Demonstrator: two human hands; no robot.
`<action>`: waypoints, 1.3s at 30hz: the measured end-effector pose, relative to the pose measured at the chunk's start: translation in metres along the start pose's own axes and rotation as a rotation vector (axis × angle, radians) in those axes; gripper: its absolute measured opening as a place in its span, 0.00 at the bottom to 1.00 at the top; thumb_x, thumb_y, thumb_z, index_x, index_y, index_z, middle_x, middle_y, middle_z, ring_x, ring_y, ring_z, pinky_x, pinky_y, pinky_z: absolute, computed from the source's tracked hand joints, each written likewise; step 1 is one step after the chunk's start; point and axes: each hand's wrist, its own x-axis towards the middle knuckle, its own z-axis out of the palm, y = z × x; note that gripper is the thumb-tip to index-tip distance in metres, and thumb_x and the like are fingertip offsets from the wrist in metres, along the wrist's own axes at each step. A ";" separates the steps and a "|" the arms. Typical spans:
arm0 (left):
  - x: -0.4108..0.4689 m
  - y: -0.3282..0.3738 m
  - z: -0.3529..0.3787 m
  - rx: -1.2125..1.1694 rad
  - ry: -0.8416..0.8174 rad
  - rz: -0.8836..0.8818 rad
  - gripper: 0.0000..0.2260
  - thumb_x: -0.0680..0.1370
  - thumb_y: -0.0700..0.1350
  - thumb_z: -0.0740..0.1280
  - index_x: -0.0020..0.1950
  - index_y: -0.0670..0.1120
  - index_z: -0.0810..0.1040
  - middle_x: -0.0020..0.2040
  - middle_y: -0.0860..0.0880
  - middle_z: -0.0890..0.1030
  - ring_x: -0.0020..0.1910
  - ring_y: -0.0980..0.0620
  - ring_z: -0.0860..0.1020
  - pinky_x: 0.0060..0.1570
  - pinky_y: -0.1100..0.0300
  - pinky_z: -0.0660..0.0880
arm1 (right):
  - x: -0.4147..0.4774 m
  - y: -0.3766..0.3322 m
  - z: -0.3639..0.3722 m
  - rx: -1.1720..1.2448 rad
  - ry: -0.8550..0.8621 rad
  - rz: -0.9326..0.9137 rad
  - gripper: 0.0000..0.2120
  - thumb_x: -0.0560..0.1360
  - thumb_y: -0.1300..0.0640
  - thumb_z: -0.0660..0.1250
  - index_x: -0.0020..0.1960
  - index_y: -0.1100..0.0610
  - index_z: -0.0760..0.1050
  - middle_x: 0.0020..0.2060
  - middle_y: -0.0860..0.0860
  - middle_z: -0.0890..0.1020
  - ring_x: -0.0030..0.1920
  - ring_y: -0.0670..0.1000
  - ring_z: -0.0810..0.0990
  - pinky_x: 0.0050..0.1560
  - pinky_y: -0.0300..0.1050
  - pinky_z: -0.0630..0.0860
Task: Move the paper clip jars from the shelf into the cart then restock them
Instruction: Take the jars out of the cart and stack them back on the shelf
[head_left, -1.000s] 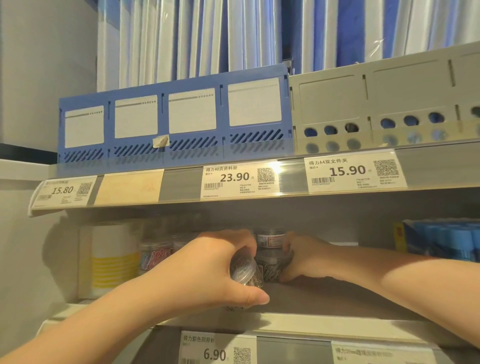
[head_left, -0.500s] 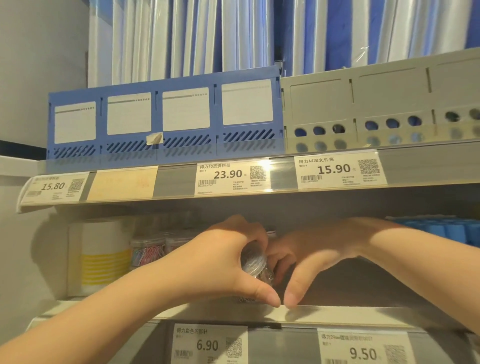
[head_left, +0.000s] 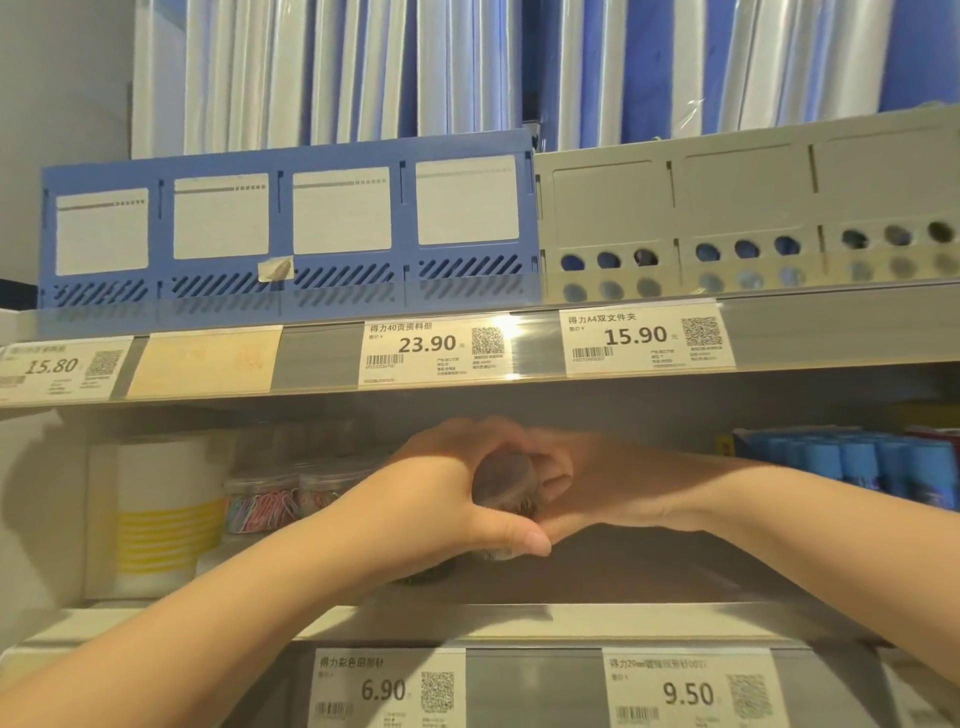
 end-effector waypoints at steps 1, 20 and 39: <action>0.000 -0.001 -0.002 0.004 0.034 -0.011 0.21 0.63 0.58 0.76 0.50 0.67 0.69 0.52 0.65 0.73 0.52 0.70 0.71 0.50 0.71 0.71 | 0.002 0.004 -0.001 0.005 0.026 0.005 0.21 0.72 0.56 0.72 0.64 0.54 0.72 0.58 0.48 0.80 0.55 0.42 0.78 0.56 0.37 0.74; -0.007 -0.042 -0.017 0.194 0.207 -0.026 0.14 0.79 0.42 0.61 0.61 0.54 0.73 0.50 0.62 0.73 0.54 0.63 0.74 0.55 0.68 0.69 | 0.066 0.051 0.009 0.144 0.376 0.289 0.23 0.69 0.57 0.74 0.63 0.53 0.74 0.50 0.46 0.80 0.51 0.43 0.78 0.50 0.32 0.73; -0.003 -0.056 -0.009 0.179 0.211 -0.012 0.12 0.79 0.45 0.61 0.61 0.57 0.70 0.52 0.63 0.72 0.53 0.66 0.72 0.53 0.71 0.68 | 0.067 0.060 0.015 -0.021 0.474 0.249 0.37 0.63 0.52 0.78 0.68 0.49 0.66 0.53 0.46 0.78 0.53 0.44 0.77 0.43 0.29 0.71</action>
